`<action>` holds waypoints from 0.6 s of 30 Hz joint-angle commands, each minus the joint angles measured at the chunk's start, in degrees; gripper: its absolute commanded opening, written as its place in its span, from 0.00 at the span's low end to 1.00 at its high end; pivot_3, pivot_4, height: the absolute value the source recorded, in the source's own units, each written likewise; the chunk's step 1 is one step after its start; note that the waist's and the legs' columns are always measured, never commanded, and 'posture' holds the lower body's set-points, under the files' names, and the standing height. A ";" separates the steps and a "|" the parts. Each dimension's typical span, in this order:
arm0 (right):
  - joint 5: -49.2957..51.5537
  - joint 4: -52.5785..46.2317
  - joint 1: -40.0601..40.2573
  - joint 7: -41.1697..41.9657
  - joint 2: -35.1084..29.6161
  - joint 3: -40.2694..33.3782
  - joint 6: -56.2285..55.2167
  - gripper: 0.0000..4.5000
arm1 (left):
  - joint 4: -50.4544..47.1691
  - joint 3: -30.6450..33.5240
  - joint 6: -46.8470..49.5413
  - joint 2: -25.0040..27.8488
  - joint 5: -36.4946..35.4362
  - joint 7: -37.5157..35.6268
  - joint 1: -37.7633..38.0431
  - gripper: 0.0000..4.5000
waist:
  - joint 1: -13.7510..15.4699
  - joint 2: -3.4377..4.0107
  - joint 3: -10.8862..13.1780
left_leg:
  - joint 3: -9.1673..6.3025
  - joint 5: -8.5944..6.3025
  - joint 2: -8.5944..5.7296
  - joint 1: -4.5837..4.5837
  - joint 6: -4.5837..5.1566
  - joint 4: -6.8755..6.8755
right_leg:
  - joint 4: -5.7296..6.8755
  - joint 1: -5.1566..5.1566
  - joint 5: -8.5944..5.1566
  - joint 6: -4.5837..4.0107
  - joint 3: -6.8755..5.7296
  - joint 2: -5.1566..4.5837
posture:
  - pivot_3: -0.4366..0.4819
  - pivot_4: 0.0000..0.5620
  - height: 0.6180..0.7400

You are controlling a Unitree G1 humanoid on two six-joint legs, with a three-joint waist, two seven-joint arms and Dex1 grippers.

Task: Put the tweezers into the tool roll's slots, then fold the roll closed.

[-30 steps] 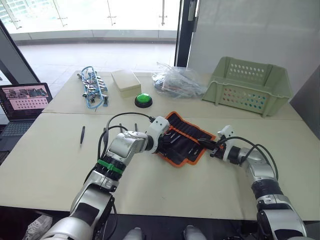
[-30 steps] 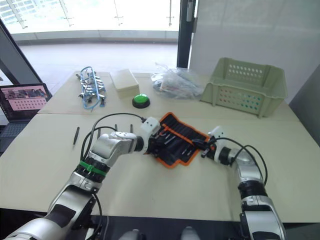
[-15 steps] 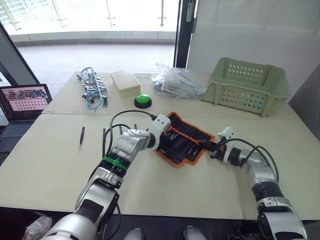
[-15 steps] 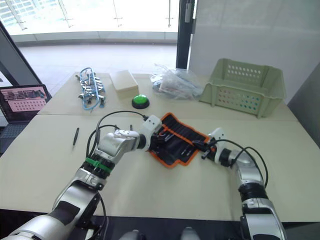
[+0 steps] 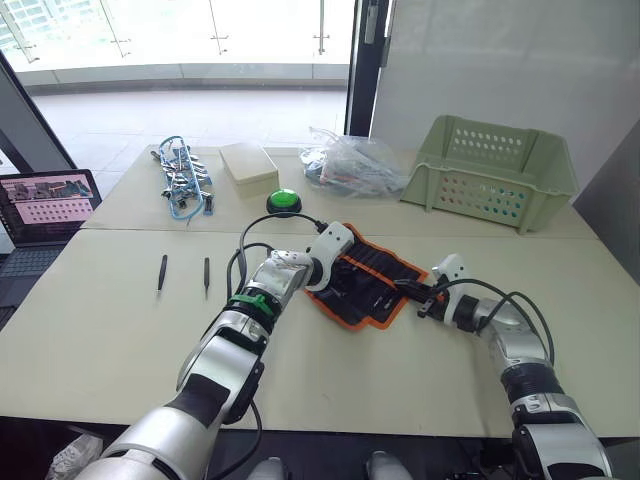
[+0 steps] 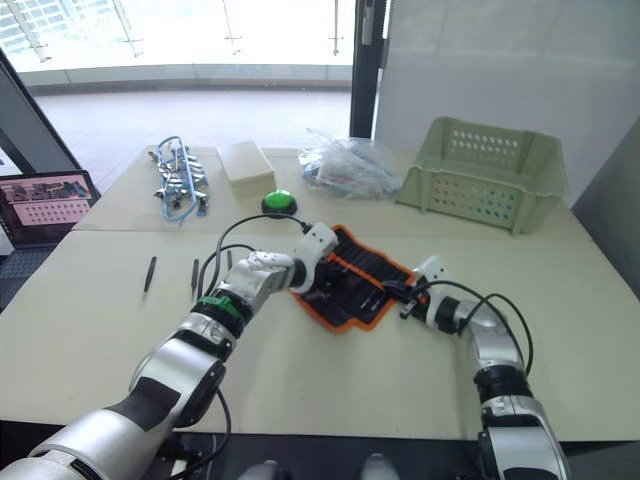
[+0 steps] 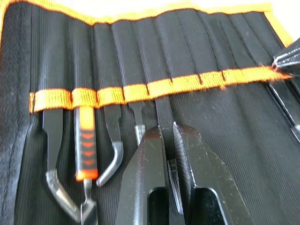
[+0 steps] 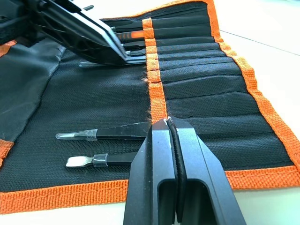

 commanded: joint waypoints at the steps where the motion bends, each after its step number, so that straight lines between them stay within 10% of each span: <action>1: -2.70 1.42 1.21 0.34 1.14 3.01 0.37 0.00 | 4.45 0.60 -4.70 -1.23 2.03 -0.48 -1.76 0.00 | -0.03 0.00 0.00 | 0.00 0.00 0.00 0.01 0.00 0.00 | 0.01 0.00 0.00 0.00 0.00 0.00 | 0.48 0.27 1.00; 10: -2.84 1.35 0.69 0.30 1.51 3.07 0.41 0.00 | 8.76 2.12 -8.11 -1.35 5.03 1.10 -2.42 0.00 | -0.08 -0.02 -0.02 | 0.00 0.00 0.00 0.04 0.00 0.00 | 0.04 0.02 0.00 0.01 0.00 0.00 | 0.48 0.27 1.00; 18: -3.40 2.40 0.18 -0.67 2.31 2.52 -1.57 0.00 | 0.99 4.89 -4.55 0.76 4.07 -0.54 1.18 0.61 | -1.17 -0.02 -0.02 | 0.00 0.00 0.02 0.06 0.00 -0.01 | 0.10 0.02 -0.01 0.02 0.00 0.02 | 0.48 0.27 1.00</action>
